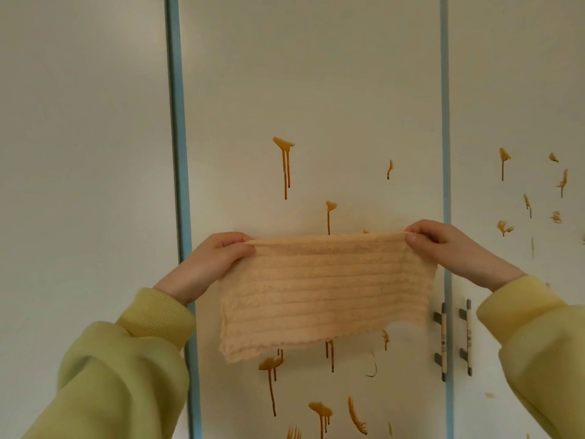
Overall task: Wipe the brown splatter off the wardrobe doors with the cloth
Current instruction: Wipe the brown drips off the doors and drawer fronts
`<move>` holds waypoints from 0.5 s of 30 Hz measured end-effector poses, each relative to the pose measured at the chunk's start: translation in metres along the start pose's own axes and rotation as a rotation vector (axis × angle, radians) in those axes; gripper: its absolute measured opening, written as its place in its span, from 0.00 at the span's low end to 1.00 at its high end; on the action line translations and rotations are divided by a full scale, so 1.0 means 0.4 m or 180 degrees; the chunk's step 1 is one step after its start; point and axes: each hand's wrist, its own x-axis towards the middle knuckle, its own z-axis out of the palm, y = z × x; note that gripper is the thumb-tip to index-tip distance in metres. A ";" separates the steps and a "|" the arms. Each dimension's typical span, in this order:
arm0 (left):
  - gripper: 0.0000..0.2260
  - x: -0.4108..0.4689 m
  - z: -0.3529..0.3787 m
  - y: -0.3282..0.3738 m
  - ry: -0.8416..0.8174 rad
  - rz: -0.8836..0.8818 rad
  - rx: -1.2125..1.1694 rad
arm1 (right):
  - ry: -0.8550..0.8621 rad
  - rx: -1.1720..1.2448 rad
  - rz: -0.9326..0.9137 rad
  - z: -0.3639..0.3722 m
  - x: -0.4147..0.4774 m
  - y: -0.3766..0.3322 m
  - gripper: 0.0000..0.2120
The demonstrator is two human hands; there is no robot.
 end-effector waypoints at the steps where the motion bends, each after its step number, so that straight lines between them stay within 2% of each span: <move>1: 0.09 0.010 -0.002 0.004 0.0159 0.0009 -0.0022 | -0.0069 0.0126 0.0018 -0.007 0.007 -0.004 0.07; 4: 0.10 0.045 -0.012 0.011 0.0763 0.0126 -0.0090 | -0.0120 0.0340 0.0050 -0.028 0.042 -0.012 0.08; 8: 0.11 0.116 -0.040 0.037 0.1403 0.0447 -0.0053 | 0.0512 0.0429 -0.0110 -0.049 0.124 -0.038 0.05; 11: 0.12 0.183 -0.060 0.088 0.1837 0.0818 0.0388 | 0.1060 0.0458 -0.0315 -0.068 0.205 -0.068 0.04; 15: 0.11 0.267 -0.070 0.149 0.2239 0.1209 0.1264 | 0.1462 0.0368 -0.0613 -0.094 0.297 -0.086 0.04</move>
